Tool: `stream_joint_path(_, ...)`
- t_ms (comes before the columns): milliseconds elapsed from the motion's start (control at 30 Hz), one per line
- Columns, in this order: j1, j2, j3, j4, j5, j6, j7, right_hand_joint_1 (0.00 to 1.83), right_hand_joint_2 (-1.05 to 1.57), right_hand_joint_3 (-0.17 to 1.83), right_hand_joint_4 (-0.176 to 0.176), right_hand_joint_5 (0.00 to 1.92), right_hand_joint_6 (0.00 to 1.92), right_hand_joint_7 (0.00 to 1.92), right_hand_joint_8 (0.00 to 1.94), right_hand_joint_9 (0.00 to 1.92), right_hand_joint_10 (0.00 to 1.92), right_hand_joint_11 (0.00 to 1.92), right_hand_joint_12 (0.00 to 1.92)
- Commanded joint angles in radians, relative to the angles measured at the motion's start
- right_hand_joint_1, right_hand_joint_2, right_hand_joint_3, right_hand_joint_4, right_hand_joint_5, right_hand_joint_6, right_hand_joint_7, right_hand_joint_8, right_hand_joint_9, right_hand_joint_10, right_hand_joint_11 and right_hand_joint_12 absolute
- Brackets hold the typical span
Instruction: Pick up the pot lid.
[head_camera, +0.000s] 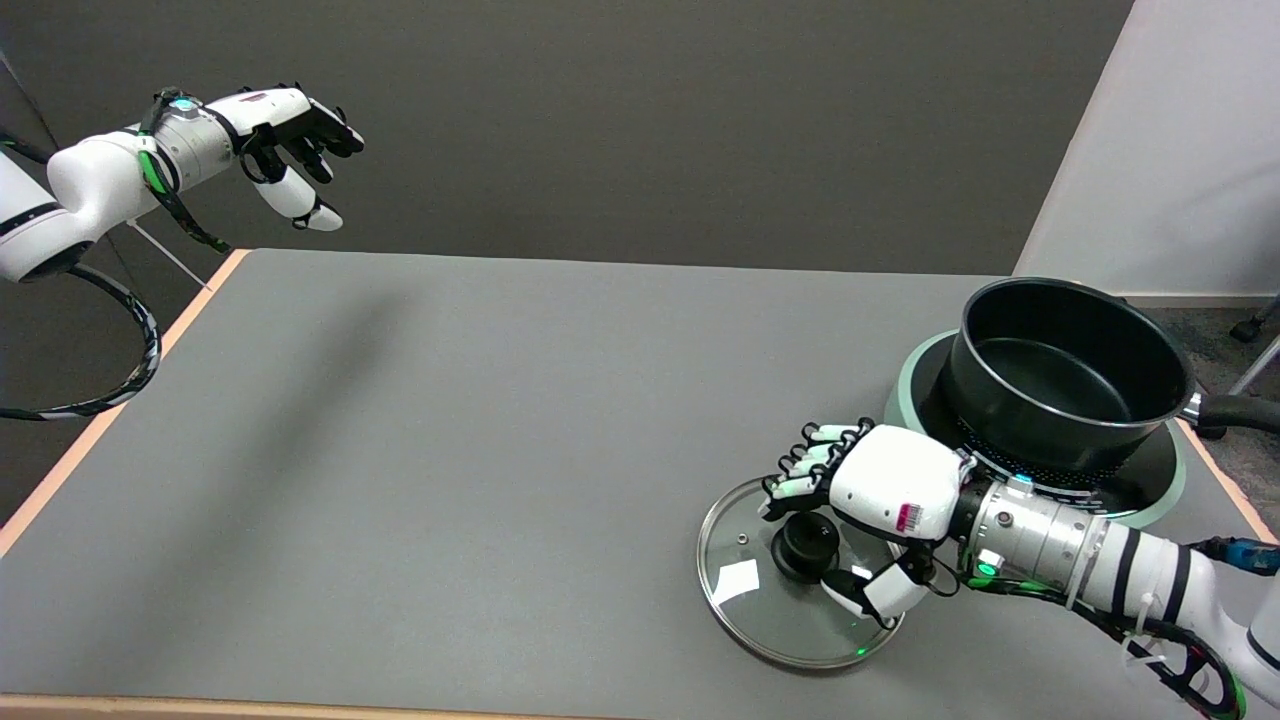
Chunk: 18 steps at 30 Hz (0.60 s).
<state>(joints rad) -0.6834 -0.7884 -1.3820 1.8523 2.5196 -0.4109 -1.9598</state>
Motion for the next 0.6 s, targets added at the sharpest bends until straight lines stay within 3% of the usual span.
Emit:
stream_joint_path(33,-0.002,-0.001,-0.011,0.005,-0.003,0.01,-0.001,0.93,0.54,0.97,0.091,0.62,0.33,0.69,0.23,0.63,0.49,0.41,1.01)
stream_joint_path(600,-0.007,-0.004,-0.011,0.007,-0.003,0.013,-0.001,0.94,0.56,0.93,0.102,0.66,0.4,0.76,0.27,0.67,0.54,0.42,1.05)
